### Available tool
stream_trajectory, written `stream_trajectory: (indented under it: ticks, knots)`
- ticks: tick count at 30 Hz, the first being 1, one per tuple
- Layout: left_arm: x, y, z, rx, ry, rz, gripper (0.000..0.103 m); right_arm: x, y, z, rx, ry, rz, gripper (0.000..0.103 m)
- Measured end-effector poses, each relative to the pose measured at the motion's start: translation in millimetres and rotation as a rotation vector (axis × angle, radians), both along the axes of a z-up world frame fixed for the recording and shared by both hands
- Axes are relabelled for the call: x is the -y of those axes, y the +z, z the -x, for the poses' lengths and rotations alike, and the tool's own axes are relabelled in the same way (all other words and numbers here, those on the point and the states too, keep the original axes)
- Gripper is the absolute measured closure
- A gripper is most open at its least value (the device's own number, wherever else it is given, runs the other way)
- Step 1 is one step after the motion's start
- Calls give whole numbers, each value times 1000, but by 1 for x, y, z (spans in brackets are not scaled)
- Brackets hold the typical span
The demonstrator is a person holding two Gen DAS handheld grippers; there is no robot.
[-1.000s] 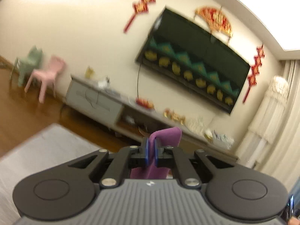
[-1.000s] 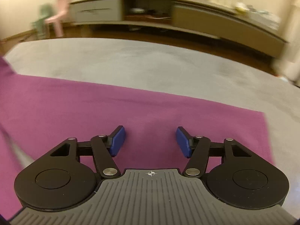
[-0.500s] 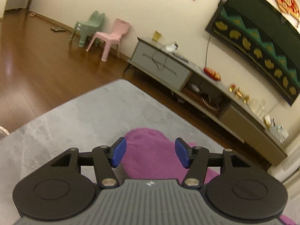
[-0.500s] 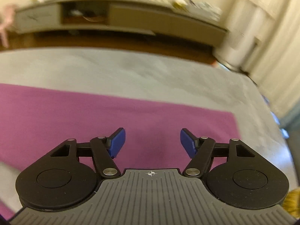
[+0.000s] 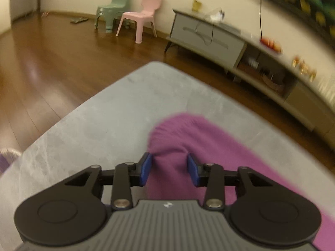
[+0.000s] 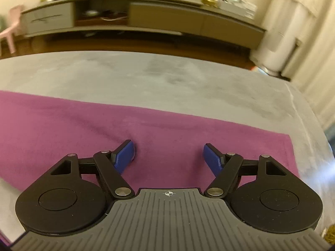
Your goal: Fold clothes
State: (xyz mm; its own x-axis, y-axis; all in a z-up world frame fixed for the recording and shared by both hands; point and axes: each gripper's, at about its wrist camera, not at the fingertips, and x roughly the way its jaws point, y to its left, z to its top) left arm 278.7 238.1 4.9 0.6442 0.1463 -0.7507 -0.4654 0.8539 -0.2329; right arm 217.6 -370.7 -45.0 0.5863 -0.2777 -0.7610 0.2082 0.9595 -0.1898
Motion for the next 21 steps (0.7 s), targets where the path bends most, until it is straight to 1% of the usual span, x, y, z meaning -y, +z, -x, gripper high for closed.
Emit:
stream_trajectory:
  ticks: [1, 3, 4, 5, 6, 8, 9, 11, 12, 14, 16, 19, 21]
  knots:
    - [-2, 9, 10, 34, 4, 34, 60, -9, 6, 6, 8, 3, 5, 33]
    - [-7, 24, 34, 88, 9, 107, 57, -39, 22, 23, 43, 35, 9, 42]
    - [-10, 30, 46, 112, 11, 145, 54, -54, 30, 32, 61, 50, 11, 43]
    - [-13, 36, 59, 128, 17, 177, 53, -83, 38, 47, 80, 121, -13, 42]
    - [-15, 39, 71, 131, 29, 202, 53, -120, 44, 65, 99, 224, -52, 41]
    - [-16, 40, 95, 137, 51, 244, 53, -198, 54, 104, 127, 441, -132, 33]
    - [-12, 38, 104, 123, 47, 257, 52, -240, 56, 125, 128, 562, -171, 32]
    - [-4, 27, 115, 88, 6, 295, 51, -311, 53, 156, 112, 754, -227, 26]
    - [0, 20, 118, 69, -19, 313, 50, -345, 49, 170, 95, 842, -245, 26]
    - [6, 5, 121, 37, -49, 337, 50, -395, 40, 185, 68, 958, -214, 24]
    - [3, -3, 125, 34, -30, 363, 50, -435, 30, 196, 48, 1045, -163, 24]
    - [-14, -4, 130, 86, 24, 437, 50, -476, 16, 197, 47, 1098, -60, 26]
    - [-20, -1, 130, 109, 29, 459, 50, -492, 10, 192, 46, 1109, -14, 32]
